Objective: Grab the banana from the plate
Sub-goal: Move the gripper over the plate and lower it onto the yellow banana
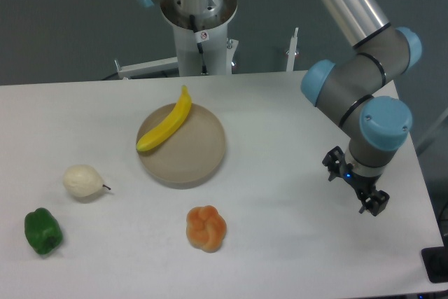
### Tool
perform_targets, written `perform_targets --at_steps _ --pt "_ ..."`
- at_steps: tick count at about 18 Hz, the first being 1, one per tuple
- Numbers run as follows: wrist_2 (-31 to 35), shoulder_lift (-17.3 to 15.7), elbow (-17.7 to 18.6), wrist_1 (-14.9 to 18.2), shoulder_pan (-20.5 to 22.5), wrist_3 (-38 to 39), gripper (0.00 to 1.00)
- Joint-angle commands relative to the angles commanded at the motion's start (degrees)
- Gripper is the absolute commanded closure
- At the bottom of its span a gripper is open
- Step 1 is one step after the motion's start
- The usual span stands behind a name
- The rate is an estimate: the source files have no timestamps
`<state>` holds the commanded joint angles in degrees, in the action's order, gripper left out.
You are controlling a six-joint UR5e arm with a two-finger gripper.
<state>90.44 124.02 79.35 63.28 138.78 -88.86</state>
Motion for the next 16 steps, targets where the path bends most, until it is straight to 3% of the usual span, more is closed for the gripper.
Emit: perform_targets --at_steps 5,9,16 --pt "-0.6 -7.0 8.8 0.0 -2.4 0.5 0.0" --pt "-0.6 -12.0 15.5 -0.1 -9.2 9.4 0.0" --pt "-0.8 -18.4 25.5 -0.7 -19.4 16.2 0.0"
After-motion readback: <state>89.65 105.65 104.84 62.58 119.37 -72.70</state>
